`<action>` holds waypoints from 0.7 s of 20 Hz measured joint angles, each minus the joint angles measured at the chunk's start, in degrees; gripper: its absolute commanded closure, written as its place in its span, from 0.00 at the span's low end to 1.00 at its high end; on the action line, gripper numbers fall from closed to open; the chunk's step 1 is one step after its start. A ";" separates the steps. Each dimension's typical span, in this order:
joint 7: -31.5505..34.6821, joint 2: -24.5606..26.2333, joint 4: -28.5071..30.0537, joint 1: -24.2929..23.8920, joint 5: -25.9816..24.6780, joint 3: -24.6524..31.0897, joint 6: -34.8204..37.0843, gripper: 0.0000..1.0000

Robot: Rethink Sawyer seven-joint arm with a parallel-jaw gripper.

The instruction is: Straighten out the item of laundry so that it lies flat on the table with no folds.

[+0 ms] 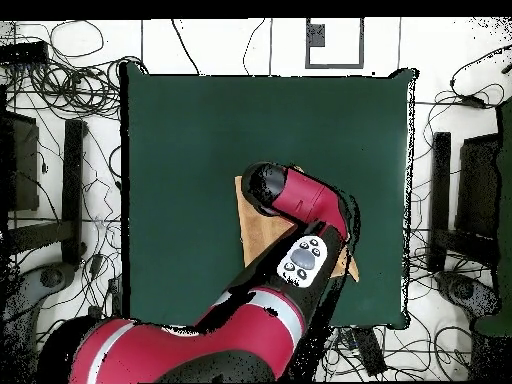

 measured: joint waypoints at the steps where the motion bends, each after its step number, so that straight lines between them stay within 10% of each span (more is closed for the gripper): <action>1: 0.00 0.02 0.00 0.00 0.01 0.00 0.00 0.00; 14: 0.17 3.67 -2.80 0.01 1.23 -1.58 0.00 0.00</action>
